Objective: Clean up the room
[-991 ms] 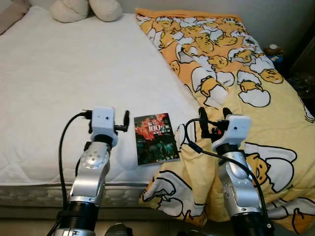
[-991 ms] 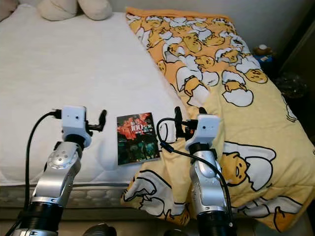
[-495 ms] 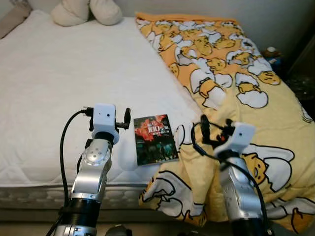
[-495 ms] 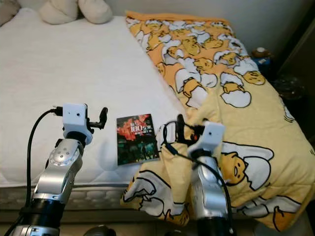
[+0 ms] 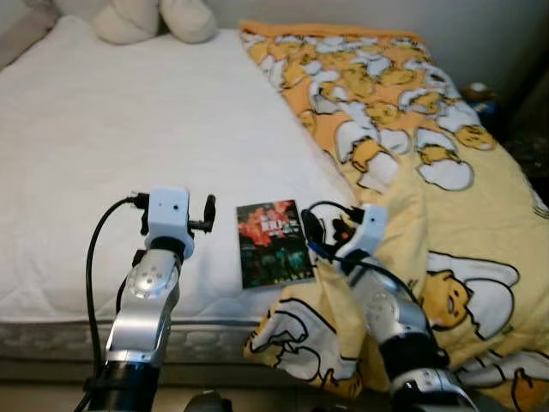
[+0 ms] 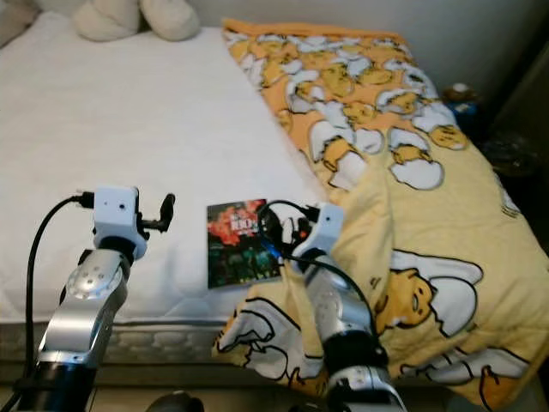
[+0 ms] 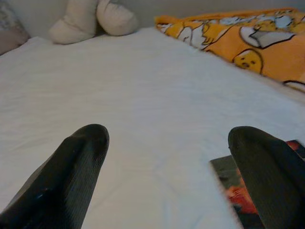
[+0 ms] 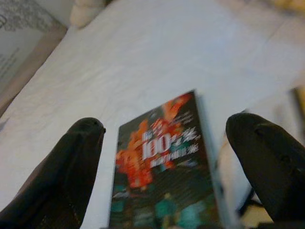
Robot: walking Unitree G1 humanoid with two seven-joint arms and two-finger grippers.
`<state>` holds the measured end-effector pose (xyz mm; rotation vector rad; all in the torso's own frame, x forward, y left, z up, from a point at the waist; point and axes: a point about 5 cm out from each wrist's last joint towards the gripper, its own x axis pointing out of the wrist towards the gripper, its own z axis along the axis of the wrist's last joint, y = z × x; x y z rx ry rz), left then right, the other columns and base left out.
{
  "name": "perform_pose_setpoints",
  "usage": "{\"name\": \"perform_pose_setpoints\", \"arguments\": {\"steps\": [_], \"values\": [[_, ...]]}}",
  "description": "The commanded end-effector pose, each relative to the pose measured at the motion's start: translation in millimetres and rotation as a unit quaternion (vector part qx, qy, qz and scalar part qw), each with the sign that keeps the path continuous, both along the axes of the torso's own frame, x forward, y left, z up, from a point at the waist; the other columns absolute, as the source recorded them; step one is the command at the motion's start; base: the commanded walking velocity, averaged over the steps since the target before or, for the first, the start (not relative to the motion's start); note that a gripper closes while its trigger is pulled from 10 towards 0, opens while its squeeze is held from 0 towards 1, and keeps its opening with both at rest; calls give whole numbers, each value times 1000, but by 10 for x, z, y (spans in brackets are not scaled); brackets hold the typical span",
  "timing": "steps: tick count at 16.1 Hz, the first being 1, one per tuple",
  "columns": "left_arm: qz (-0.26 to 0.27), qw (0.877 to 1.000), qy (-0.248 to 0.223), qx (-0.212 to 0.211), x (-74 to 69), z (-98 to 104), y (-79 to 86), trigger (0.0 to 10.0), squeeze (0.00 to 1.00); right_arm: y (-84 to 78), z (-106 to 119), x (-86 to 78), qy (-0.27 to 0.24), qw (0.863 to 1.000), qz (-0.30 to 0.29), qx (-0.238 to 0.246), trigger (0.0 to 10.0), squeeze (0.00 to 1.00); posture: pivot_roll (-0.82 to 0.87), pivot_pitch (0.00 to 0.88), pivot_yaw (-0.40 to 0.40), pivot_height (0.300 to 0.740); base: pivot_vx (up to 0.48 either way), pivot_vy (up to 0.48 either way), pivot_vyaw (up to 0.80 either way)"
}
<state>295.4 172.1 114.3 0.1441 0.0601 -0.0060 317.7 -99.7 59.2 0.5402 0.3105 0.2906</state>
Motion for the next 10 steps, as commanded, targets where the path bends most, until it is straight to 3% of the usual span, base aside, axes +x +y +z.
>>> {"name": "perform_pose_setpoints", "arguments": {"steps": [1, 4, 8, 10], "values": [[0, 1000, 1, 8, -37, 32, 48, 10000, 0, 15, -91, -3, 27, 1000, -6, 10, 10000, 0, 208, 55, 2, 740, 0, 0, 0], [7, 1000, 9, 19, -112, 49, 145, 10000, 0, 37, -184, -13, 40, 999, -22, -26, 10000, 0, 232, 84, 12, 740, 0, 0, 0], [7, 1000, 17, 22, -136, 49, 162, 10000, 0, -111, -315, -44, 51, 991, -65, -106, 10000, 0, 225, 90, 10, 740, 0, 0, 0], [2, 1000, 19, 19, -138, 43, 124, 10000, 0, -111, -371, -73, 71, 991, -65, -93, 10000, 0, 208, 94, 12, 740, 0, 0, 0]]}}
